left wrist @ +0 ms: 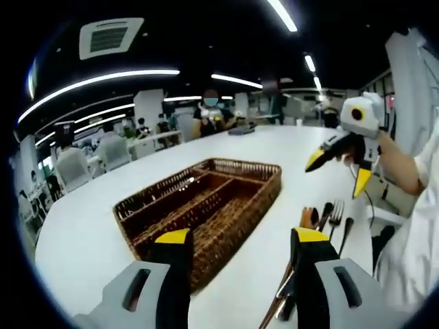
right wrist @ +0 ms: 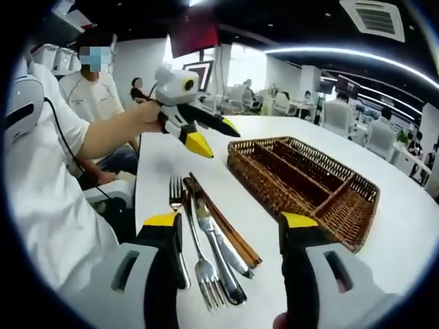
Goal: Arrange the knives, forks, and spoons in their matching storage slots by inserting each utensil handle-first until every utensil is classified and aligned in the correct compartment
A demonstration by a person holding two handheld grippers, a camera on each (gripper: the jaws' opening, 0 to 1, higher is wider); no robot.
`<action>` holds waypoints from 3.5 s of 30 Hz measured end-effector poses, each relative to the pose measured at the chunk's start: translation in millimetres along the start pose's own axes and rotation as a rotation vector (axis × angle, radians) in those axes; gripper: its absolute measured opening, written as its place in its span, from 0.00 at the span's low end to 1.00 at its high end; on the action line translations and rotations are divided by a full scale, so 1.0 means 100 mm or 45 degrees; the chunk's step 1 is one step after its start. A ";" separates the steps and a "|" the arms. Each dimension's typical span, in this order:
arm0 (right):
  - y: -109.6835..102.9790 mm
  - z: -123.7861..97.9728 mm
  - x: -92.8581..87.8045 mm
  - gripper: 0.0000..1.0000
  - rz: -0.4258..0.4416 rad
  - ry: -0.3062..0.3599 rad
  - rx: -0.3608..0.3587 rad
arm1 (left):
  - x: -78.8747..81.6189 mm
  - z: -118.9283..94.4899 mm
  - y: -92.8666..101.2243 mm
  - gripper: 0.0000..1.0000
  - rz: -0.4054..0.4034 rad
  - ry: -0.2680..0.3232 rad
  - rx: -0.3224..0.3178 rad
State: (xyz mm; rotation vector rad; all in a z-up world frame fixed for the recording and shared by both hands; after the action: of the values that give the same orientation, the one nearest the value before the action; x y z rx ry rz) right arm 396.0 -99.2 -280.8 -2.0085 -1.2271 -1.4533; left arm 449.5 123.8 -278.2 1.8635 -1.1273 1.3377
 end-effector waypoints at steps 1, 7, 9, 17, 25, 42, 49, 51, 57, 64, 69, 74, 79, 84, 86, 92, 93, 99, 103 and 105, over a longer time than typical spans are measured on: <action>-0.01 0.00 0.00 0.59 -0.003 -0.002 0.002 | 0.00 0.00 0.01 0.57 -0.001 0.003 0.000; -0.07 0.02 -0.01 0.57 -0.025 -0.013 0.018 | -0.01 -0.06 0.10 0.57 -0.006 0.053 0.014; -0.09 0.03 -0.01 0.56 -0.036 -0.018 0.025 | -0.03 -0.08 0.12 0.57 -0.012 0.068 0.021; -0.21 0.10 -0.01 0.48 -0.086 -0.042 0.089 | -0.10 -0.13 0.22 0.57 -0.027 0.102 0.036; -0.33 0.22 -0.02 0.42 -0.127 -0.079 0.152 | -0.17 -0.17 0.27 0.59 -0.043 0.129 0.066; -0.66 0.49 -0.09 0.27 -0.187 -0.228 0.308 | -0.29 -0.25 0.32 0.60 -0.089 0.157 0.111; -0.75 0.57 -0.13 0.22 -0.169 -0.321 0.338 | -0.32 -0.27 0.36 0.61 -0.110 0.170 0.112; -0.75 0.59 -0.14 0.19 -0.178 -0.330 0.345 | -0.33 -0.28 0.37 0.61 -0.114 0.175 0.113; -0.80 0.65 -0.14 0.16 -0.175 -0.360 0.361 | -0.38 -0.26 0.39 0.61 -0.123 0.164 0.111; -0.85 0.71 -0.16 0.13 -0.198 -0.400 0.377 | -0.39 -0.28 0.39 0.61 -0.131 0.176 0.116; -0.85 0.73 -0.15 0.13 -0.206 -0.403 0.378 | -0.42 -0.28 0.39 0.61 -0.138 0.178 0.118; -0.86 0.75 -0.16 0.13 -0.211 -0.412 0.385 | -0.42 -0.28 0.38 0.61 -0.140 0.180 0.120; -0.86 0.77 -0.16 0.12 -0.212 -0.423 0.385 | -0.42 -0.26 0.42 0.61 -0.140 0.182 0.121; -0.86 0.78 -0.15 0.12 -0.219 -0.417 0.385 | -0.43 -0.27 0.41 0.60 -0.143 0.178 0.120; -0.87 0.78 -0.15 0.12 -0.217 -0.416 0.390 | -0.42 -0.27 0.42 0.60 -0.142 0.180 0.119; -0.86 0.79 -0.17 0.12 -0.223 -0.430 0.388 | -0.43 -0.27 0.43 0.60 -0.142 0.176 0.121; -0.86 0.79 -0.17 0.12 -0.226 -0.430 0.387 | -0.43 -0.27 0.43 0.60 -0.142 0.175 0.121; -0.86 0.79 -0.16 0.12 -0.227 -0.427 0.387 | -0.44 -0.30 0.39 0.60 -0.140 0.170 0.122; -0.85 0.78 -0.17 0.11 -0.225 -0.428 0.387 | -0.44 -0.31 0.38 0.60 -0.138 0.166 0.122; -0.85 0.78 -0.18 0.11 -0.226 -0.429 0.387 | -0.44 -0.32 0.37 0.60 -0.138 0.166 0.121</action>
State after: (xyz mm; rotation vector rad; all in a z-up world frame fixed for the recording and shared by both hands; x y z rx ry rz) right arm 370.0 -3.9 -343.5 -2.0231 -1.6883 -0.9450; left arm 396.3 145.7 -310.0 1.8467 -0.8988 1.4502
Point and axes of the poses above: the point that each gripper's makers call its tool centre point, and the gripper's own axes: z roughly forward along the fingers, y roughly to its right, x roughly out of its top, the point moved 6 cm from there along -z, roughly backward along the fingers, and after that the axes turned 8 degrees about -x, right-handed, at the moved point
